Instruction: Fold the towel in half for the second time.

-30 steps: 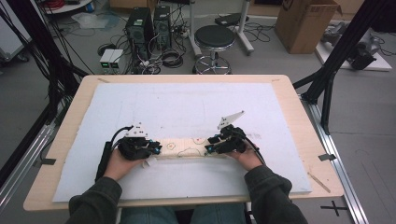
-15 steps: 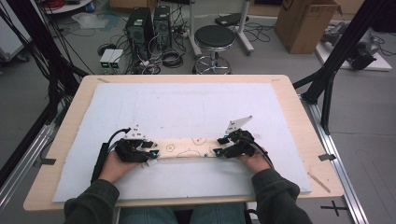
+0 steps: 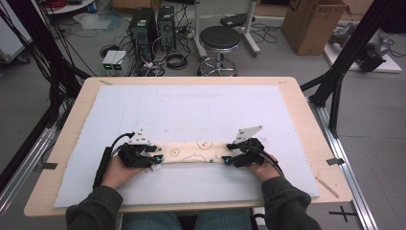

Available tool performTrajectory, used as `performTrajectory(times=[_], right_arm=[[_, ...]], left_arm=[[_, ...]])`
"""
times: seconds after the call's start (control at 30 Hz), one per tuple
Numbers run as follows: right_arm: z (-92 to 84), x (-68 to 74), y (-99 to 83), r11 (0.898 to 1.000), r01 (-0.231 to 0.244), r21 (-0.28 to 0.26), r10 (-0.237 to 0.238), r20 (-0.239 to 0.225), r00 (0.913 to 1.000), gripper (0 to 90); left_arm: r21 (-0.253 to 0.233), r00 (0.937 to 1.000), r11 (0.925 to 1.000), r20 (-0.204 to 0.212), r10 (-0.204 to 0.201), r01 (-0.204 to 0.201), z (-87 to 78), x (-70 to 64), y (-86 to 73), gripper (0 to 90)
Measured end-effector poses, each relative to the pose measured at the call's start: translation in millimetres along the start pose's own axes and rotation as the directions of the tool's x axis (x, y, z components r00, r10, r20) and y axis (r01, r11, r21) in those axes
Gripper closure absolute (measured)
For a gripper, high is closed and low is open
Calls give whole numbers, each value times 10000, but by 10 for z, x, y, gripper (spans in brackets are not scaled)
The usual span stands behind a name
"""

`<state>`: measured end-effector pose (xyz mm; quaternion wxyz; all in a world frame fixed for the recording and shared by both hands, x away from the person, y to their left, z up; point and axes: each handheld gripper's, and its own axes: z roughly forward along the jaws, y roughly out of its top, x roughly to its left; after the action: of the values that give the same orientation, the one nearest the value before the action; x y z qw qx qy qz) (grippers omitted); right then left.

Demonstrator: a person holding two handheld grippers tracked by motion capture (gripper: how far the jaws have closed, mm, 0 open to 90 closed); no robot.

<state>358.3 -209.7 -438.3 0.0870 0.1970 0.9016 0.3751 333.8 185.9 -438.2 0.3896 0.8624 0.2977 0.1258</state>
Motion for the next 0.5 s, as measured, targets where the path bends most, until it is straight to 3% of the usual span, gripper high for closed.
performTrajectory(times=[0.27, 0.4, 0.5], right_arm=[[0, 5, -5, 9998, -104, -147, 104, 18, 9999, 433], [-55, -4, 23, 9976, -498, -476, 485, -284, 9984, 405], [-148, -39, 85, 9903, -821, -1125, 781, -397, 9962, 397]], left_arm=[[-46, 9999, 10000, -92, -71, 70, -25, -20, 18, 520], [-724, 9993, 9967, 7, -374, 373, -132, 5, 42, 486], [-1277, 9970, 9889, -94, -773, 755, -225, 78, 84, 477]])
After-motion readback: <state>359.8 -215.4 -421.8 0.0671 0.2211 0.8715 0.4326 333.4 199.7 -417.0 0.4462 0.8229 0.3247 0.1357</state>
